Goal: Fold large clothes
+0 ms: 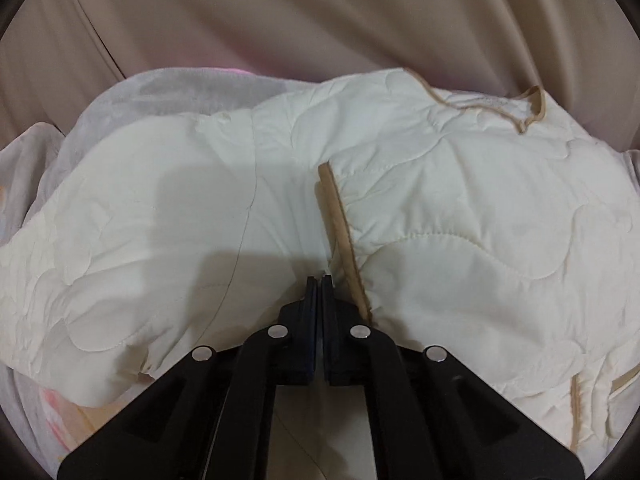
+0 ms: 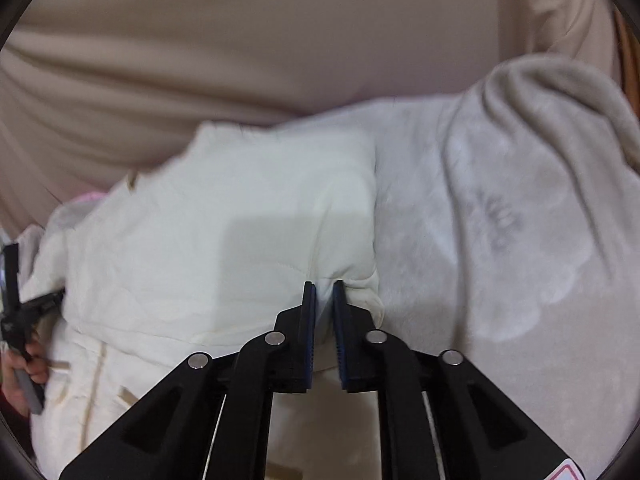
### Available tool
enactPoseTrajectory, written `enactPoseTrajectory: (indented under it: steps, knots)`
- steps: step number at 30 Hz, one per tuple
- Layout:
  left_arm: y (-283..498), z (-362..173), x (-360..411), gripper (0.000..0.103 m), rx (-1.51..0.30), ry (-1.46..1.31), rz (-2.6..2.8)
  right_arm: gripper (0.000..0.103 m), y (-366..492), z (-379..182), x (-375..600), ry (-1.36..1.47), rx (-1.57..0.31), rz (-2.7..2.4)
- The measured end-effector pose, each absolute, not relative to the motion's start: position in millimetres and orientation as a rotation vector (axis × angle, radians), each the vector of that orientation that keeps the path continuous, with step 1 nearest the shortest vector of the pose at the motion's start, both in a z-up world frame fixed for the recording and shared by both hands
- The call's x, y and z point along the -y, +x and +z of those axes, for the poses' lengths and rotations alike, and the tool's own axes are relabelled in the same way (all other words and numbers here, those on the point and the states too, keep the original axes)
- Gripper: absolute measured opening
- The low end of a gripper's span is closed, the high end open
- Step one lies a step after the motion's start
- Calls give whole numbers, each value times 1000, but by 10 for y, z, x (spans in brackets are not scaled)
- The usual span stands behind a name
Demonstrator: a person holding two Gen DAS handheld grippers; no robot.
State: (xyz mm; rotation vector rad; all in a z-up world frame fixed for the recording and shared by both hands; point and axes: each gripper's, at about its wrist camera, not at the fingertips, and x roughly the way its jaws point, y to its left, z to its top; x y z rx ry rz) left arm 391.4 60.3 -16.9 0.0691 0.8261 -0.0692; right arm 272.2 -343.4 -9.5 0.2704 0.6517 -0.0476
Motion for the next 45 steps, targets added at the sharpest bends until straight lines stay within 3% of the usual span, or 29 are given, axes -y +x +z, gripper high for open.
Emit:
enactPoseTrajectory:
  steps: [4,7,14,17,22,27,31,32,33,36,38,41,45]
  knots:
    - [3743,19,-758,4,-820,5,-108,14,2370,96,3318,242,-614,60]
    - [3487,174,-823,15,-824,-63,-184,13,2314,-98,3075,110,-708,106]
    - [3448,130,-246,19,-829,104,-220,5,2612,-327,2636,-49,-793,149]
    - [3620,-89,-287,19,-837,157,-112,1,2740,-256,2849,-12,-769,57]
    - [3674,-196,-422,21,-813,155,-85,0,2747,-547,3761,351,-808,-8]
    - [3563,-73,-493,22,-784,143,-66,0,2560,-337,3515,147,-791,-114]
    - [3428,120,-761,40,-742,106,-48,1,2262,-20,3446,135,-694,-103]
    - [3399,138,-812,47,-740,107,-44,7,2223,29,3442,142,-683,-91]
    - [3349,152,-893,50,-746,96,-46,10,2172,54,3466,150,-682,-83]
    - [3057,135,-1164,60,-798,50,-82,31,1988,10,3502,199,-748,-38]
    - [2806,104,-1372,73,-832,17,-99,52,1751,-77,3513,213,-787,-23]
    - [2360,0,-1699,91,-891,-28,-83,60,1282,-297,3553,248,-876,5]
    - [1972,-276,-2033,92,-1029,-178,-113,61,758,-517,3499,360,-954,58]
